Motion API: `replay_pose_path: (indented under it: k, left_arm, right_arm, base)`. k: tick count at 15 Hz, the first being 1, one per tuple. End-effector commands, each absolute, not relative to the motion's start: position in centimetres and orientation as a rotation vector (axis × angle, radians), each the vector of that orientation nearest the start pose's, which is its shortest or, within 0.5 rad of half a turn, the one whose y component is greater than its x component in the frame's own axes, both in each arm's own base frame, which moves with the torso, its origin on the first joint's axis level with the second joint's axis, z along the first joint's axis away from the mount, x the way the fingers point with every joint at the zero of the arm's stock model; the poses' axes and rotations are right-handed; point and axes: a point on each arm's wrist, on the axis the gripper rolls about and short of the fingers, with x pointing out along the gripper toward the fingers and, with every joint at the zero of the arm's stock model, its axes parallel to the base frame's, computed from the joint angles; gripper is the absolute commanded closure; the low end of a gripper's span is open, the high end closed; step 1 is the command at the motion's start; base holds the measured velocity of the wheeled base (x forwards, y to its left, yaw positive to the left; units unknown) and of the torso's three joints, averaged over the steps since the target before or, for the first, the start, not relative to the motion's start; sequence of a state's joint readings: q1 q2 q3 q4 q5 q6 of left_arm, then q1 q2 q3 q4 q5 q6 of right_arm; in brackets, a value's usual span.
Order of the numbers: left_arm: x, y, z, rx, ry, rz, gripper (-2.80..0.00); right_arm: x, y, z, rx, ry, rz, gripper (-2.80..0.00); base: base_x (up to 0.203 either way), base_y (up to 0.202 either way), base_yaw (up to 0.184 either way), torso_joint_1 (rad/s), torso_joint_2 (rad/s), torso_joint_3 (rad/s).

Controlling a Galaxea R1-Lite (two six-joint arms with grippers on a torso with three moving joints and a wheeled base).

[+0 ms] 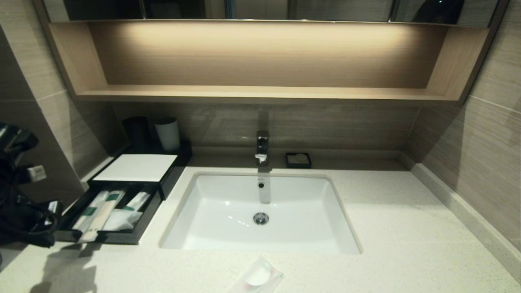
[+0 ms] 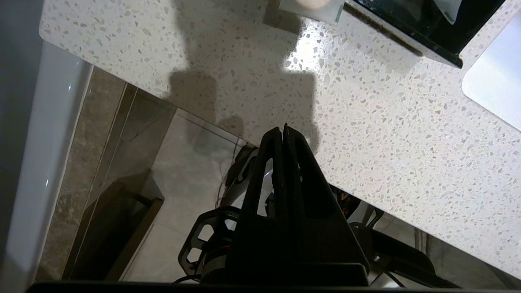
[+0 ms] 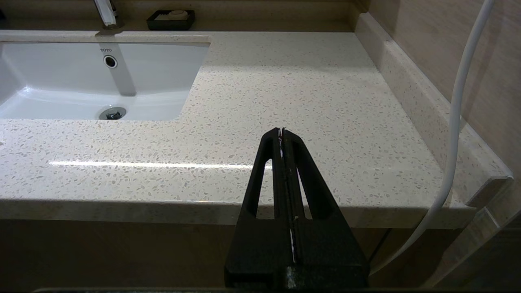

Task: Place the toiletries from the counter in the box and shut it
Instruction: Place the bathroom toiletry into the drawer

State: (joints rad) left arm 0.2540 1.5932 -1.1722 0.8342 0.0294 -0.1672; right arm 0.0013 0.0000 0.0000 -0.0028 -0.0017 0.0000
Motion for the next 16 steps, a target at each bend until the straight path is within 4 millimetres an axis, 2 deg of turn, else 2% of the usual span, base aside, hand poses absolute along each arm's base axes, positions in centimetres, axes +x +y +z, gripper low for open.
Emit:
replay_pose_path:
  k: [1, 8, 16]
  left_arm:
    - [22.1, 5.8, 19.3, -0.289, 1.259, 0.349, 0.00]
    - [24.5, 6.3, 16.4, -0.295, 1.309, 0.342, 0.00]
    - [26.1, 6.6, 14.8, -0.295, 1.338, 0.338, 0.00]
  right_arm:
    - [-2.3, 0.0, 7.5, 0.000, -0.002, 0.000, 0.00]
    - [-2.3, 0.0, 7.5, 0.000, -0.003, 0.000, 0.00]
    - [-2.3, 0.0, 7.5, 0.000, -0.003, 0.000, 0.00]
  base:
    - [0.000, 0.000, 0.000, 0.000, 0.00, 0.000]
    - [0.000, 0.000, 0.000, 0.000, 0.00, 0.000]
    - [0.000, 0.000, 0.000, 0.000, 0.00, 0.000]
